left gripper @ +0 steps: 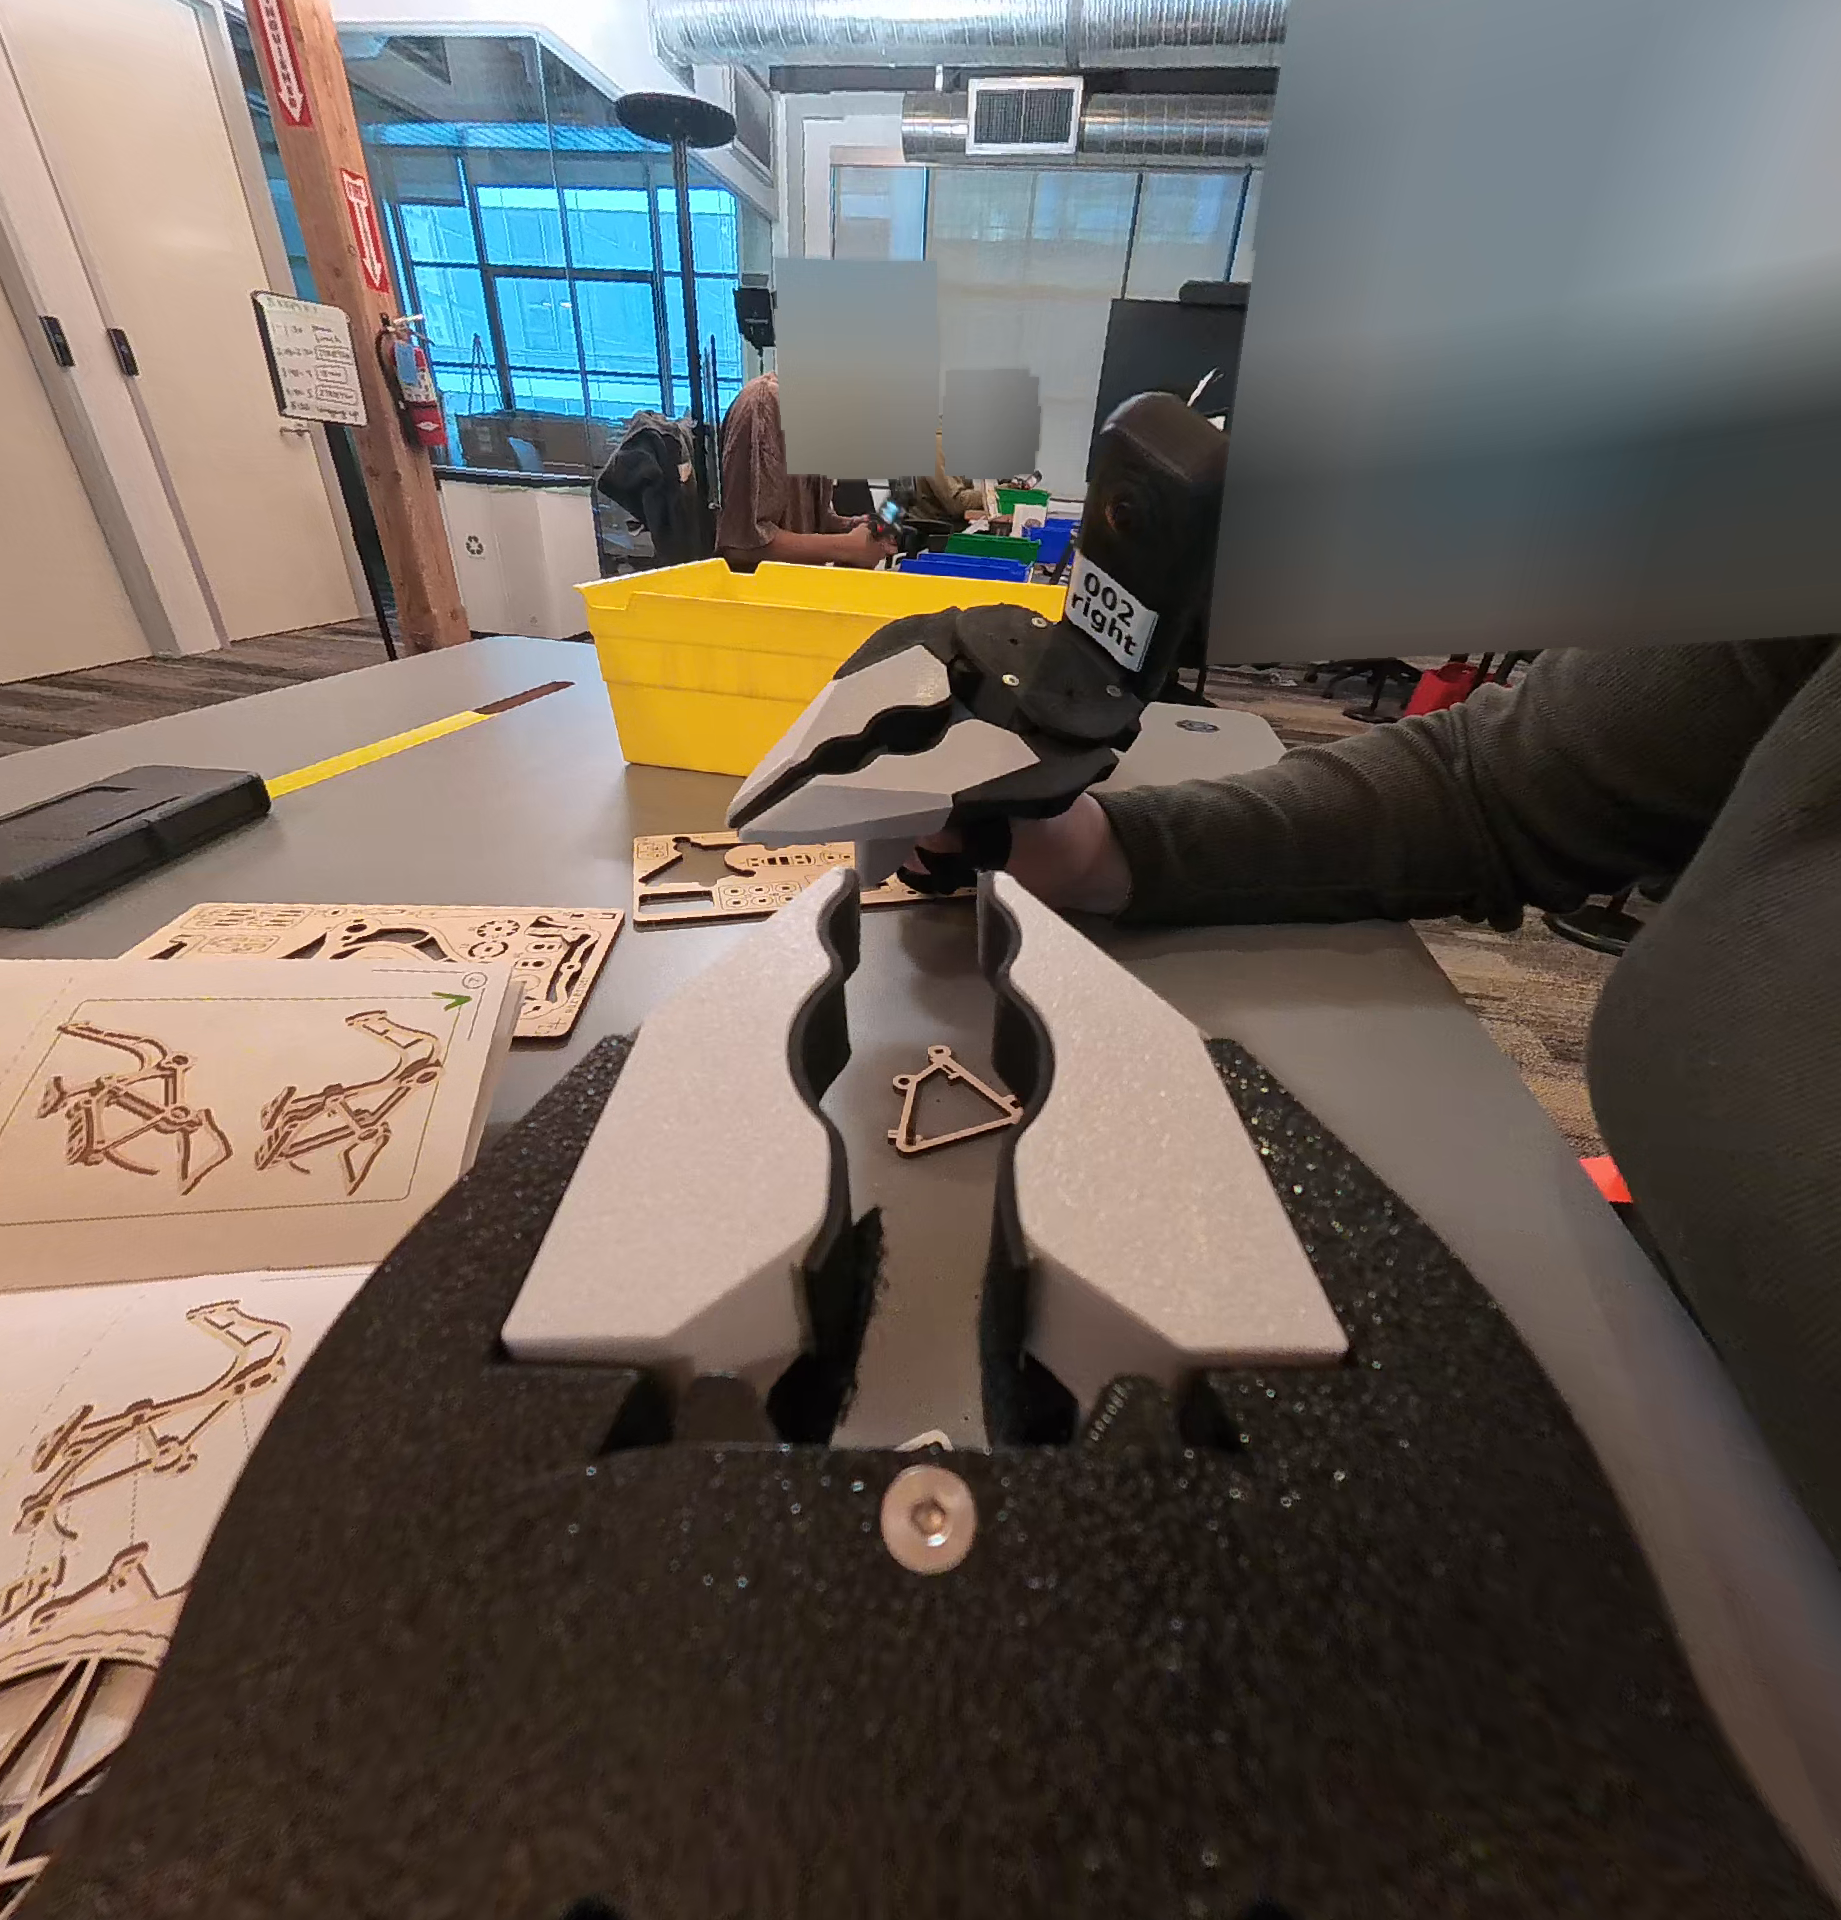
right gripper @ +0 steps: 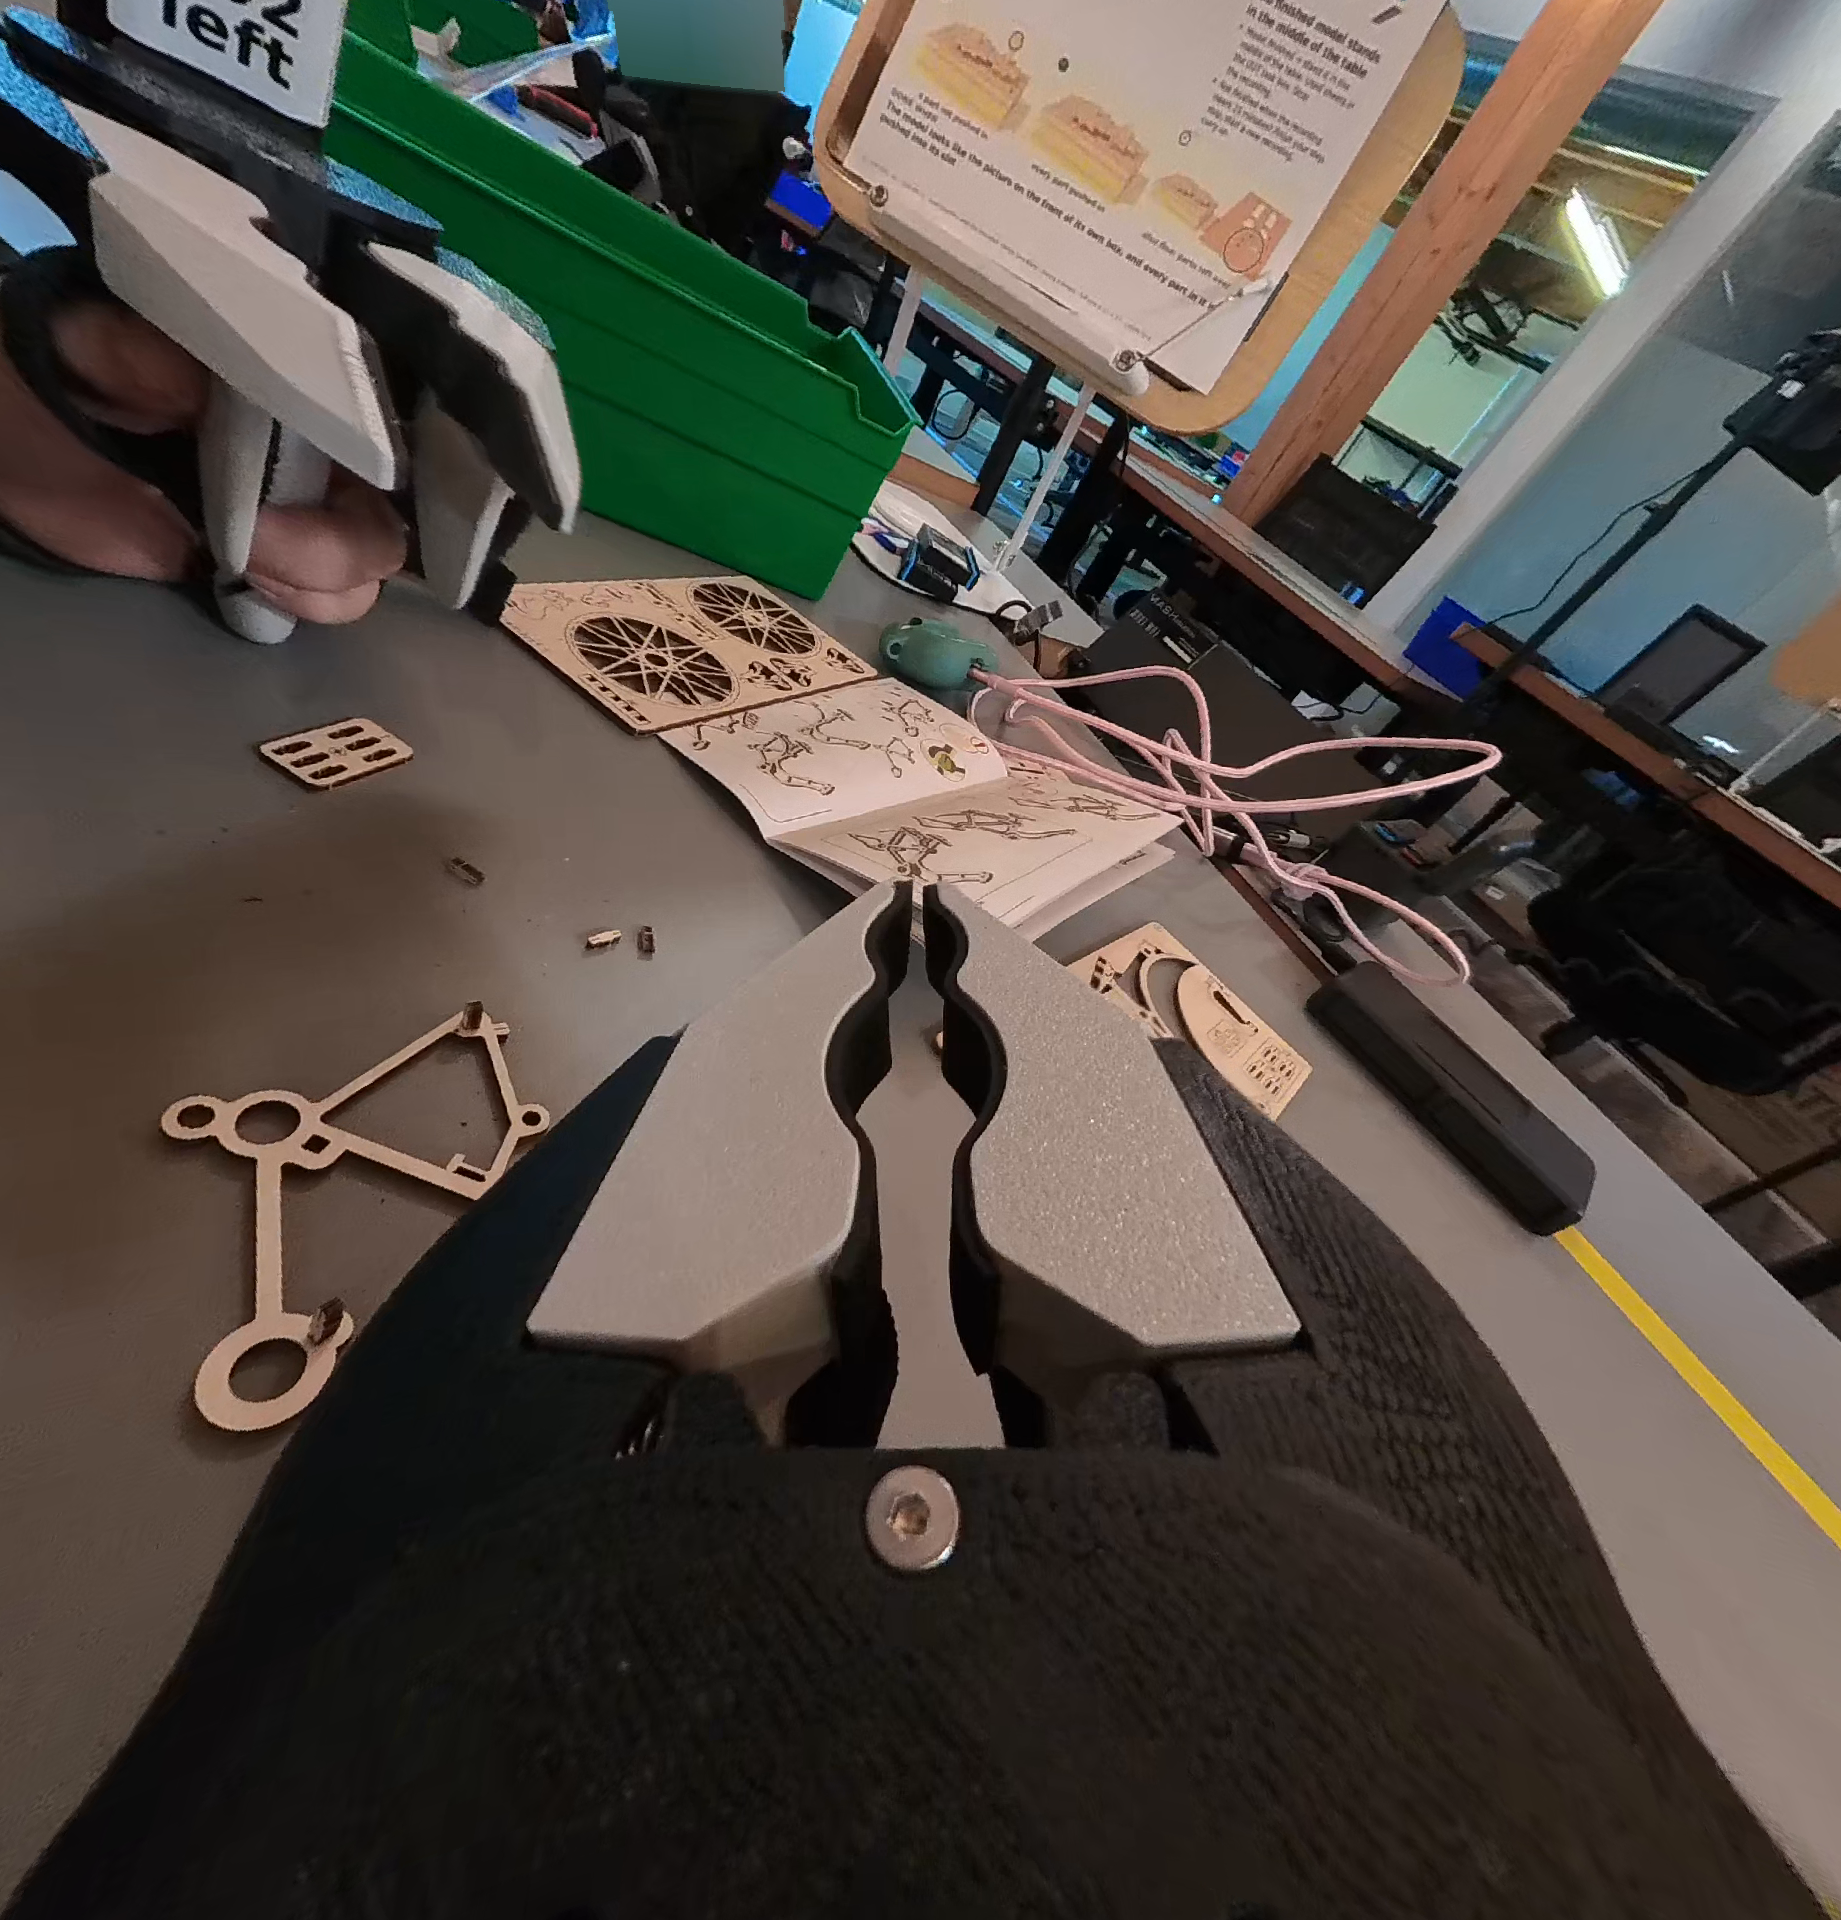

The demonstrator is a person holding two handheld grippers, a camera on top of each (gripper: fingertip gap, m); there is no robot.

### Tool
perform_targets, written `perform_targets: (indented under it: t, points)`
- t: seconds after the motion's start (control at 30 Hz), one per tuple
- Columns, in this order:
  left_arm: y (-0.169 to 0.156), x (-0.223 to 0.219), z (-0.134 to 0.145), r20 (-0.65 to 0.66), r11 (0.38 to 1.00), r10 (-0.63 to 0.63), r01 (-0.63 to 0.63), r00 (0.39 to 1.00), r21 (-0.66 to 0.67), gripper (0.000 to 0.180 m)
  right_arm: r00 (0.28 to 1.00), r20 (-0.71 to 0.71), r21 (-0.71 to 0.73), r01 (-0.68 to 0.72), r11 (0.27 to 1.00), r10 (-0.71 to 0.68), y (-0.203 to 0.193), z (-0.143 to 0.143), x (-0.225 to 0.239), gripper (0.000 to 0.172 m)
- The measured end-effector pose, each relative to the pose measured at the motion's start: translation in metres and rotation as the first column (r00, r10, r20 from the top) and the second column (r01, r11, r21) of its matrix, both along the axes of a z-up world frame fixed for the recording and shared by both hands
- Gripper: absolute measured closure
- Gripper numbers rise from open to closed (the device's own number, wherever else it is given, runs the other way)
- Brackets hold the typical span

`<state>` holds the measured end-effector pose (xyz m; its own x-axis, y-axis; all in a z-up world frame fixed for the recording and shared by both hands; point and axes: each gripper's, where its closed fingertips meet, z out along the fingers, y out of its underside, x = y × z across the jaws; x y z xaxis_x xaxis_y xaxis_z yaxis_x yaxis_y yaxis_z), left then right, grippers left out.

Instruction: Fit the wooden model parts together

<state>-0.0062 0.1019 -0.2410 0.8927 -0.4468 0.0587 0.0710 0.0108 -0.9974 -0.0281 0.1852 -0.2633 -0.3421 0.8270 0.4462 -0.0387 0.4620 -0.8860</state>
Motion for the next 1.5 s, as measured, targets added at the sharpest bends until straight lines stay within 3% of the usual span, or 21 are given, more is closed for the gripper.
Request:
perform_targets:
  t: [0.03,1.5]
  points:
    - [-0.0001,0.0005,-0.0001,-0.003,1.000,-0.002,0.002,1.000,0.000,0.161,1.000,0.002,-0.001,0.000,1.000,0.000,0.0001,-0.0002,-0.0002,0.171]
    - [0.0000,-0.0011,0.0012,-0.003,1.000,0.007,-0.007,1.000,0.013,0.170,1.000,0.016,-0.009,-0.014,1.000,0.014,-0.0025,-0.0019,0.0013,0.171]
